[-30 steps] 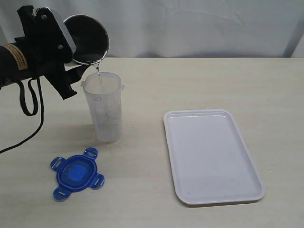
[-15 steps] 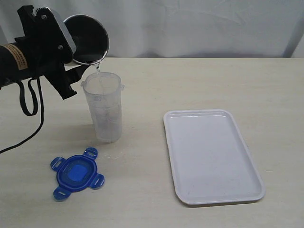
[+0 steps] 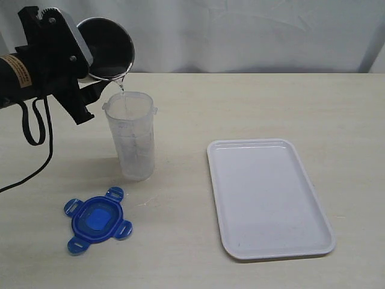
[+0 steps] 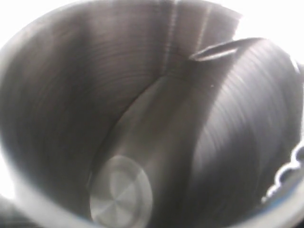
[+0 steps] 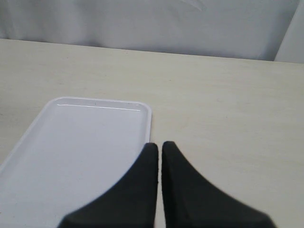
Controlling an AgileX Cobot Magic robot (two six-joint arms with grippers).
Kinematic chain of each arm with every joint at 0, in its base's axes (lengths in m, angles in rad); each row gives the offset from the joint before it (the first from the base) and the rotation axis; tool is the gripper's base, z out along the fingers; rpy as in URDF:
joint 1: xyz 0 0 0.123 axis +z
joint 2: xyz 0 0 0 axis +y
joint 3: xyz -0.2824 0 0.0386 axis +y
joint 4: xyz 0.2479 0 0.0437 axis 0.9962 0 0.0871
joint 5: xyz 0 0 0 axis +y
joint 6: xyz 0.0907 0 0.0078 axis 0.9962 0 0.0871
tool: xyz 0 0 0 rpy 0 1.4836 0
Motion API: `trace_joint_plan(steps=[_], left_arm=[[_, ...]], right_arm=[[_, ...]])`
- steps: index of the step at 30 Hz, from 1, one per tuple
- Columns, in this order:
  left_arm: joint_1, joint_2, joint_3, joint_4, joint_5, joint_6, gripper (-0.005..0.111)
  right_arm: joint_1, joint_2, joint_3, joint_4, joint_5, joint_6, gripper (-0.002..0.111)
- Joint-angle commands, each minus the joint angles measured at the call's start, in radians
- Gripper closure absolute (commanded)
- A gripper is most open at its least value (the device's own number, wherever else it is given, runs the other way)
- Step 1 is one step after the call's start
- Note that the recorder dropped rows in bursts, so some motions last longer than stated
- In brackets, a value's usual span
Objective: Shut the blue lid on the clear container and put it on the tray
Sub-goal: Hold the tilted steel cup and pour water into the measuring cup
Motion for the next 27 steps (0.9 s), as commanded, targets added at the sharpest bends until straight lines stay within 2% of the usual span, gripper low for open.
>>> trace_joint_plan(steps=[1,22,27], left_arm=[[0.006,-0.015,-0.014,-0.029,-0.070,-0.001,0.107],[0.006,-0.013,-0.014,-0.029,-0.070,-0.001,0.107],[0.006,0.028,-0.019,-0.084,-0.078,-0.001,0.107]], right_arm=[[-0.008,-0.004,0.001,0.000,-0.005,-0.003,0.104],[-0.008,-0.004,0.001,0.000,-0.005,-0.003,0.104],[-0.008,-0.004,0.001,0.000,-0.005,-0.003,0.104]])
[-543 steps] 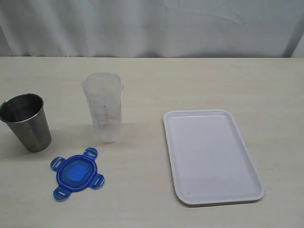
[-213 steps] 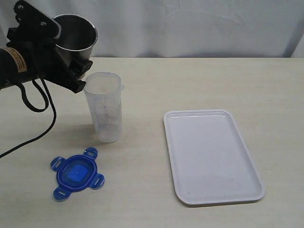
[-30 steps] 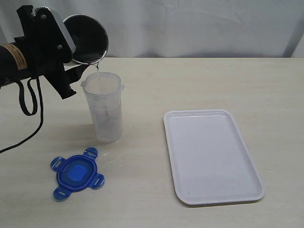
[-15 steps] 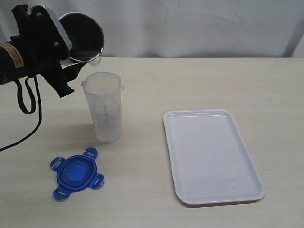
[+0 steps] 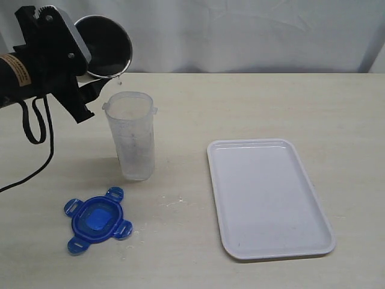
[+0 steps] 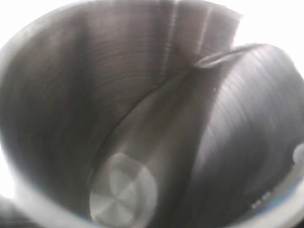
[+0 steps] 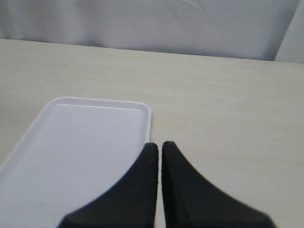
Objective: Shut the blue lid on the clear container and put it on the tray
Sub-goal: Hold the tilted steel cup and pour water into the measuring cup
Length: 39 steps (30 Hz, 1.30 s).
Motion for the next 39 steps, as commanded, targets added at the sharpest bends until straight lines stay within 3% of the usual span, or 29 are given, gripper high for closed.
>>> trace_joint_plan(steps=[1,39], left_arm=[[0.002,0.030,-0.017,-0.052,-0.072,-0.001,0.107],[0.002,0.066,-0.017,-0.049,-0.107,0.155,0.107]], right_arm=[[-0.008,-0.004,0.001,0.000,-0.005,-0.003,0.104],[-0.008,-0.004,0.001,0.000,-0.005,-0.003,0.104]])
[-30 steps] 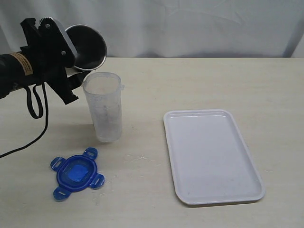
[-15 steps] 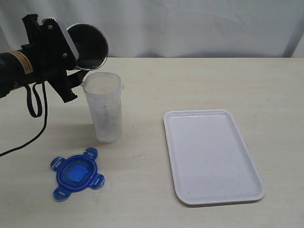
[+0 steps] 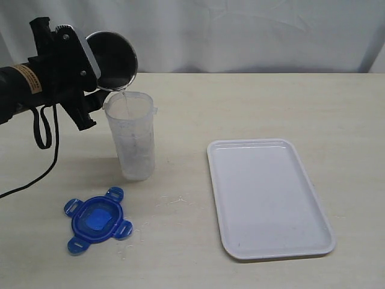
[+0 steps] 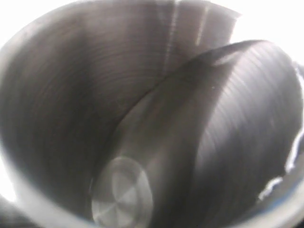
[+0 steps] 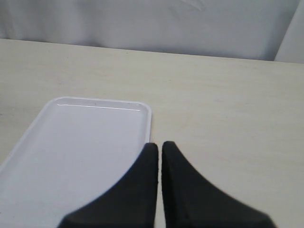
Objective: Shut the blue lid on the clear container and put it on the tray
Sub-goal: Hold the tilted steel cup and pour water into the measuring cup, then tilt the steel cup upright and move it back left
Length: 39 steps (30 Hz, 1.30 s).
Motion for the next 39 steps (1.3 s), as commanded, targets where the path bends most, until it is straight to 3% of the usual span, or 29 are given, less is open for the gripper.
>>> trace_joint_plan(steps=[1,12,29,33,39], left_arm=[[0.002,-0.009,-0.013,-0.013,-0.060,0.001,0.107],[0.002,-0.009,-0.013,-0.098,-0.050,-0.014,0.107],[0.005,-0.009,-0.013,-0.109,-0.002,-0.544,0.107],[0.047,-0.009,-0.013,-0.152,-0.020,-0.633,0.107],[0.179,-0.004,-0.013,-0.145,-0.081,-0.858,0.107]], right_arm=[[-0.008,-0.004,0.001,0.000,-0.005,-0.003,0.104],[-0.008,-0.004,0.001,0.000,-0.005,-0.003,0.104],[-0.008,-0.004,0.001,0.000,-0.005,-0.003,0.104],[-0.008,-0.004,0.001,0.000,-0.005,-0.003,0.104],[-0.008,-0.004,0.001,0.000,-0.005,-0.003,0.104]])
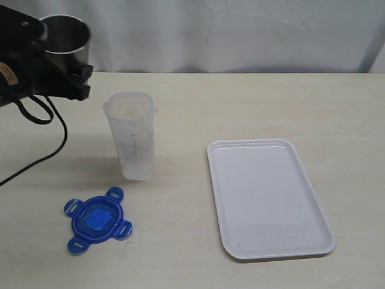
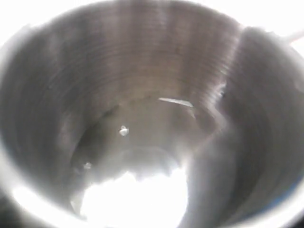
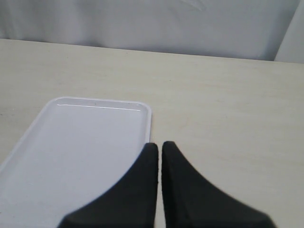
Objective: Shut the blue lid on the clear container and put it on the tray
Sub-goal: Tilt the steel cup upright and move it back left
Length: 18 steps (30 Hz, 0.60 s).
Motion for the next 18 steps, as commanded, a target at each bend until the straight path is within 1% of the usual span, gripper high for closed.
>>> trace_joint_plan(steps=[1,4,8,12,18], left_arm=[[0.112,0.005,-0.013,-0.014,-0.141,-0.185,0.107],[0.173,0.048,-0.013,-0.010,-0.218,-0.288,0.107],[0.221,0.134,-0.026,-0.010,-0.302,-0.301,0.107],[0.244,0.239,-0.088,-0.010,-0.300,-0.301,0.107],[0.247,0.385,-0.221,-0.010,-0.220,-0.279,0.107]], right_arm=[[-0.008,-0.004,0.001,0.000,-0.005,-0.003,0.104],[-0.008,-0.004,0.001,0.000,-0.005,-0.003,0.104],[-0.008,-0.004,0.001,0.000,-0.005,-0.003,0.104],[-0.008,-0.004,0.001,0.000,-0.005,-0.003,0.104],[-0.008,-0.004,0.001,0.000,-0.005,-0.003,0.104]])
